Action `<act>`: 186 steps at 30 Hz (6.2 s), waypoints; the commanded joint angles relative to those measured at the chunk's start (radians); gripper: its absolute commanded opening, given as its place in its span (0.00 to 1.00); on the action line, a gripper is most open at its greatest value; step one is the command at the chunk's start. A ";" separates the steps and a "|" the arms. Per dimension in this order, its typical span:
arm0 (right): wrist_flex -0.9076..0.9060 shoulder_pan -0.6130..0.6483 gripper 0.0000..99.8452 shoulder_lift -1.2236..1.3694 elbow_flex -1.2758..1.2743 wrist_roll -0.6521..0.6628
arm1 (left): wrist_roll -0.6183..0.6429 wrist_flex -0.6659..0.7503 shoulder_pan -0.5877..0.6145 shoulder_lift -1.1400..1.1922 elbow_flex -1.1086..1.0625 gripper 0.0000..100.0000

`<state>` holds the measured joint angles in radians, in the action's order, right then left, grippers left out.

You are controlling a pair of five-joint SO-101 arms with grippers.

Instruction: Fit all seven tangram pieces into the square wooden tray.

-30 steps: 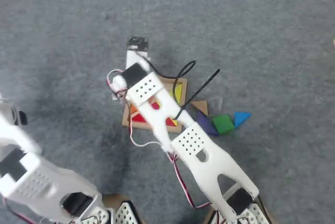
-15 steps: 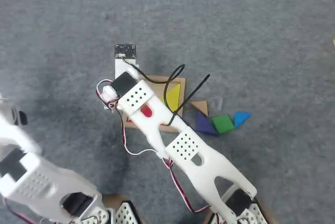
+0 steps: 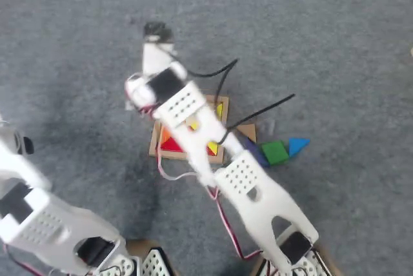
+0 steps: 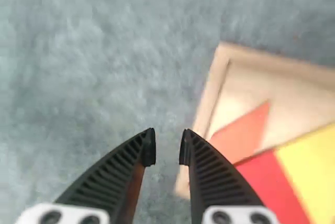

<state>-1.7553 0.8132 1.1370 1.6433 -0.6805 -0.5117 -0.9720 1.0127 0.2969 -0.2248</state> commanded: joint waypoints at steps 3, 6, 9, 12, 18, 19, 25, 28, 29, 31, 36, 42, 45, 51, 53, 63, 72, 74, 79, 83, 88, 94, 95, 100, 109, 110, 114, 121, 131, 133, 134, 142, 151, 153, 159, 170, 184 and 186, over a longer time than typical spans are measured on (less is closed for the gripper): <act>-0.031 -0.137 0.09 -0.010 -0.015 0.020 | -0.005 0.012 0.003 -0.017 0.005 0.19; -0.033 -0.154 0.09 0.076 -0.009 0.020 | -0.005 0.009 -0.003 -0.017 0.005 0.19; -0.035 -0.156 0.09 0.145 -0.009 0.020 | -0.005 0.009 -0.003 -0.017 0.005 0.19; -0.035 -0.147 0.09 0.194 -0.009 0.020 | -0.005 0.009 0.000 -0.017 0.007 0.19; -0.035 -0.104 0.09 0.222 -0.011 0.020 | -0.005 0.011 0.002 -0.017 0.007 0.19; -0.035 -0.093 0.09 0.222 -0.011 0.020 | -0.005 0.011 0.002 -0.017 0.007 0.19; -0.035 -0.019 0.09 0.222 -0.009 0.018 | -0.005 0.011 0.002 -0.017 0.007 0.19; -0.035 0.007 0.09 0.216 -0.009 0.017 | -0.005 0.009 0.002 -0.017 0.007 0.19; -0.035 0.013 0.09 0.214 -0.009 0.017 | -0.005 0.009 0.002 -0.017 0.007 0.19; -0.035 0.021 0.09 0.213 -0.009 0.017 | -0.005 0.009 0.002 -0.017 0.007 0.19; -0.033 0.016 0.09 0.213 -0.008 0.017 | -0.005 0.009 -0.002 -0.017 0.007 0.19; -0.035 0.015 0.09 0.211 0.040 0.020 | -0.005 0.009 -0.003 -0.017 0.005 0.19; -0.036 0.015 0.09 0.206 0.040 0.023 | -0.005 0.008 -0.003 -0.017 0.005 0.19; -0.036 -0.025 0.09 0.205 0.040 0.021 | -0.003 0.006 -0.003 -0.017 0.005 0.19; -0.036 -0.044 0.09 0.206 0.038 0.023 | -0.003 0.006 -0.003 -0.017 0.005 0.19; -0.036 -0.044 0.09 0.197 -0.005 0.025 | -0.002 0.006 -0.005 -0.017 0.007 0.19; -0.038 -0.038 0.09 0.196 -0.005 0.026 | 0.000 0.006 -0.008 -0.017 0.008 0.19; -0.038 -0.033 0.12 0.196 -0.003 0.026 | 0.000 0.006 -0.018 -0.017 0.007 0.19; -0.036 -0.027 0.24 0.196 -0.003 0.026 | 0.000 0.006 -0.029 -0.017 0.004 0.19; -0.035 -0.050 0.25 0.196 0.017 0.025 | 0.002 0.006 -0.031 -0.017 0.004 0.19; -0.035 -0.176 0.25 0.104 0.038 0.052 | 0.055 -0.078 -0.097 -0.026 0.047 0.19; -0.035 -0.337 0.25 -0.174 0.038 0.331 | 0.169 -0.235 -0.267 -0.130 0.113 0.19; -0.036 -0.361 0.25 -0.220 0.038 0.379 | 0.193 -0.244 -0.298 -0.157 0.111 0.19; -0.047 -0.504 0.25 -0.446 0.008 0.632 | 0.278 -0.304 -0.460 -0.293 0.050 0.19; -0.013 -0.699 0.25 -0.839 -0.962 0.937 | 0.330 -0.158 -0.543 -0.535 -0.305 0.19; 0.031 -0.714 0.25 -0.869 -1.077 0.971 | 0.330 -0.135 -0.543 -0.545 -0.344 0.19; 0.288 -0.754 0.25 -0.969 -1.468 1.097 | 0.334 -0.052 -0.543 -0.545 -0.444 0.20; 0.714 -0.651 0.25 -0.998 -1.913 1.183 | 0.334 -0.014 -0.516 -0.545 -0.489 0.20; 0.891 -0.519 0.25 -1.010 -2.004 1.097 | 0.334 0.038 -0.522 -0.545 -0.532 0.19; 0.889 -0.512 0.25 -1.010 -2.004 1.097 | 0.334 0.037 -0.531 -0.545 -0.536 0.19; 0.889 -0.504 0.25 -1.010 -2.004 1.097 | 0.334 0.040 -0.537 -0.546 -0.544 0.19; 0.889 -0.481 0.25 -1.010 -2.002 1.069 | 0.334 0.043 -0.560 -0.545 -0.555 0.19; 0.909 -0.398 0.25 -1.007 -2.004 1.069 | 0.396 0.172 -0.560 -0.545 -0.621 0.19; 0.921 -0.380 0.25 -0.997 -2.005 1.069 | 0.396 0.170 -0.560 -0.545 -0.621 0.20; 0.917 -0.389 0.25 -0.977 -2.039 1.071 | 0.396 0.170 -0.560 -0.545 -0.621 0.20; 0.865 -0.392 0.21 -0.926 -2.038 1.129 | 0.396 0.170 -0.554 -0.545 -0.622 0.20; 0.831 -0.394 0.03 -0.926 -1.990 1.096 | 0.396 0.170 -0.557 -0.545 -0.624 0.20; 0.768 -0.392 0.03 -0.926 -1.904 1.005 | 0.396 0.170 -0.554 -0.545 -0.621 0.20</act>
<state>-0.9114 0.4173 0.2302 -0.3728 0.4166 -0.1250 -0.8186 0.4588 -0.2048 -0.8508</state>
